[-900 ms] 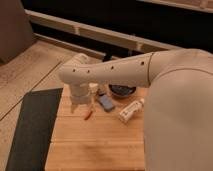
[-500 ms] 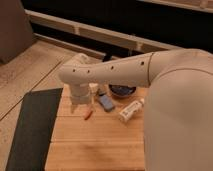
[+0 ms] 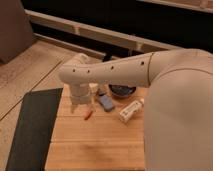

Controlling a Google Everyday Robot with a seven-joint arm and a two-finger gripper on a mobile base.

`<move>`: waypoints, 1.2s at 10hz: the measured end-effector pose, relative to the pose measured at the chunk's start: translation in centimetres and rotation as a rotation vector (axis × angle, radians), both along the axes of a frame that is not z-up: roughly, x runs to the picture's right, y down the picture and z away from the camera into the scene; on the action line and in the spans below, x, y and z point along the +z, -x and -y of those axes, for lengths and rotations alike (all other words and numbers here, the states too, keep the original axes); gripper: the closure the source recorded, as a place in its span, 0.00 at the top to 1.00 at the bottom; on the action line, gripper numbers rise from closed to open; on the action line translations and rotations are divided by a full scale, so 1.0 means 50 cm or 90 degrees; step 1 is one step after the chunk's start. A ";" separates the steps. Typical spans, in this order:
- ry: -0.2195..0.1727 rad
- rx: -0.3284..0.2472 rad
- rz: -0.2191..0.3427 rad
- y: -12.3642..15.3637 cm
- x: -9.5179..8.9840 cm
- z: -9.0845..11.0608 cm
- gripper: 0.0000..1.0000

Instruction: Place the eraser on the white sponge

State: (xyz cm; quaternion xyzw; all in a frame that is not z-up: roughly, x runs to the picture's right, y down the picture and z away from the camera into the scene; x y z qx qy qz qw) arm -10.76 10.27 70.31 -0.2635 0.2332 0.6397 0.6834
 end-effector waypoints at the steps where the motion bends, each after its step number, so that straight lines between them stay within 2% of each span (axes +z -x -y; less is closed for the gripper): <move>1: 0.000 0.000 0.000 0.000 0.000 0.000 0.65; 12: 0.000 0.000 0.000 0.000 0.000 0.001 0.65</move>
